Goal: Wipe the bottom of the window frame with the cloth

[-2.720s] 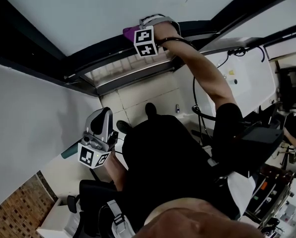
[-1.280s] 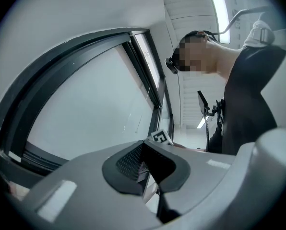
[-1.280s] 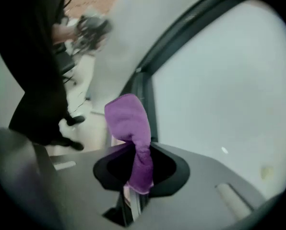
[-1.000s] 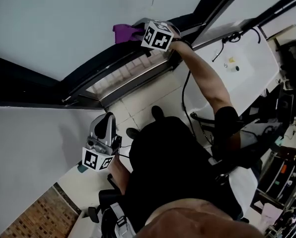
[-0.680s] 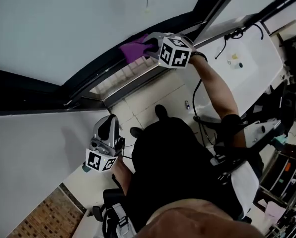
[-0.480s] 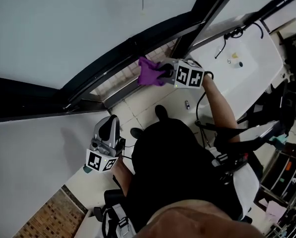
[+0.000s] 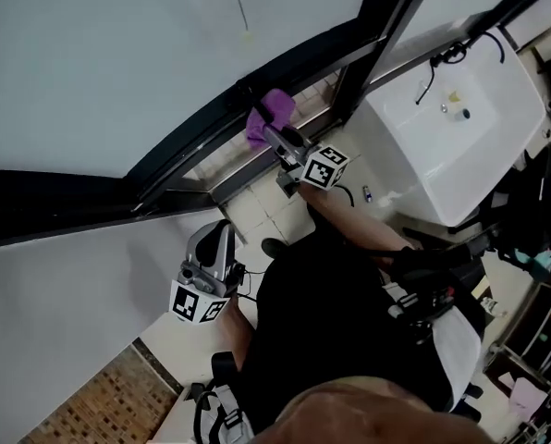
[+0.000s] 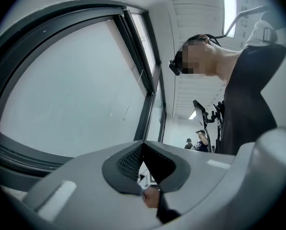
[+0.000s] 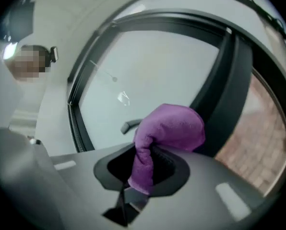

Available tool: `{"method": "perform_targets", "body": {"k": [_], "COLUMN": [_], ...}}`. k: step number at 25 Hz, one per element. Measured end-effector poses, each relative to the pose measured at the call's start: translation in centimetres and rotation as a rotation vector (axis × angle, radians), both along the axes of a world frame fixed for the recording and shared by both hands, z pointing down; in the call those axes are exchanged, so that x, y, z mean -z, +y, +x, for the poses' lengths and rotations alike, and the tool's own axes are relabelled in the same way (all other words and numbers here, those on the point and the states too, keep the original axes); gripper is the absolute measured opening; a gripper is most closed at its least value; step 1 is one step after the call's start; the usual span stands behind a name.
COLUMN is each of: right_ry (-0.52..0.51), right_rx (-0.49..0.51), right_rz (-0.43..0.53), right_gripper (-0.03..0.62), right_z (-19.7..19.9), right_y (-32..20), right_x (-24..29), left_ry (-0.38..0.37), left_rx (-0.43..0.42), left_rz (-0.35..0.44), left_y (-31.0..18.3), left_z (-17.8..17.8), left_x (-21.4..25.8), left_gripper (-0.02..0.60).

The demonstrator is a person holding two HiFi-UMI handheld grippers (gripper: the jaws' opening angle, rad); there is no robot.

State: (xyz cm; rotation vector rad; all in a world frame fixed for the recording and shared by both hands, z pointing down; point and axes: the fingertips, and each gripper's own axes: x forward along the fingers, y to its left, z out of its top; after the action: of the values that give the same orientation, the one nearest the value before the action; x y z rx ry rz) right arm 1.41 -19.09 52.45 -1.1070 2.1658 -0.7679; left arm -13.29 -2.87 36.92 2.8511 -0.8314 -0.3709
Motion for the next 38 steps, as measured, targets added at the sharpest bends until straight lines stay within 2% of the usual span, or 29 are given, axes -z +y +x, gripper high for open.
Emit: {"method": "perform_targets", "body": {"k": [3,5,8,11,14,17,21,23,25,27,29,31,32,35,38], "right_ry": [0.242,0.342,0.381,0.365,0.393,0.428,0.476,0.571,0.663,0.787,0.967,1.125,1.169,1.214,1.224], "right_rx": [-0.117,-0.149,-0.16,-0.124,-0.087,-0.047,0.013,0.003,-0.011,0.052,0.161,0.253,0.291,0.399,0.512], "right_rz": [0.103,0.135,0.179,0.207,0.22,0.247,0.386,0.356,0.308,0.27,0.228,0.225,0.249,0.351,0.442], "right_gripper": [0.064,0.064,0.064,0.064,0.064,0.064,0.064,0.064,0.064,0.066,0.066,0.066,0.066,0.064,0.064], "right_z": [-1.3,-2.4,-2.5,-2.8,-2.8,-1.4,0.7,2.4,3.7,3.2,1.6,0.2,-0.2,-0.7,-0.7], "right_y": [-3.2,-4.9,-5.4,-3.7,-1.7,1.7,8.4,6.6,0.7,-5.2,-9.2,-11.1,-11.3,-9.9,-6.2], "right_x": [1.5,1.6,2.0,2.2,1.8,2.2,7.0,7.6,8.0,7.5,6.1,4.6,4.2,4.2,3.9], "left_ry": [-0.014,-0.023,-0.042,-0.049,-0.046,-0.046,-0.052,-0.05,-0.047,-0.05,-0.063,-0.075,-0.078,-0.075,-0.068], "left_rx": [-0.012,-0.009,-0.001,0.014,0.005,-0.014,-0.03,-0.035,-0.048,-0.067,-0.076,-0.065,-0.055,-0.019,0.0], "left_rz": [-0.006,-0.013,-0.016,-0.025,-0.031,-0.029,-0.04,-0.048,-0.044,-0.032,-0.021,-0.016,-0.018,-0.029,-0.038], "left_y": [0.6,1.1,1.5,1.4,0.9,0.5,-0.2,-0.7,-0.7,-0.2,0.3,0.6,0.6,0.4,0.1], "left_z": [0.8,1.1,1.2,0.5,0.3,1.2,1.6,1.7,2.5,3.6,4.3,4.4,4.2,3.2,2.6], "left_x": [-0.3,-0.3,-0.2,-0.5,-0.9,-0.8,-0.8,-1.0,-0.9,-0.6,-0.4,-0.3,-0.3,-0.5,-0.9], "left_gripper": [0.0,0.0,0.0,0.0,0.0,0.0,0.0,0.0,0.0,0.0,0.0,0.0,0.0,0.0,0.0]}}
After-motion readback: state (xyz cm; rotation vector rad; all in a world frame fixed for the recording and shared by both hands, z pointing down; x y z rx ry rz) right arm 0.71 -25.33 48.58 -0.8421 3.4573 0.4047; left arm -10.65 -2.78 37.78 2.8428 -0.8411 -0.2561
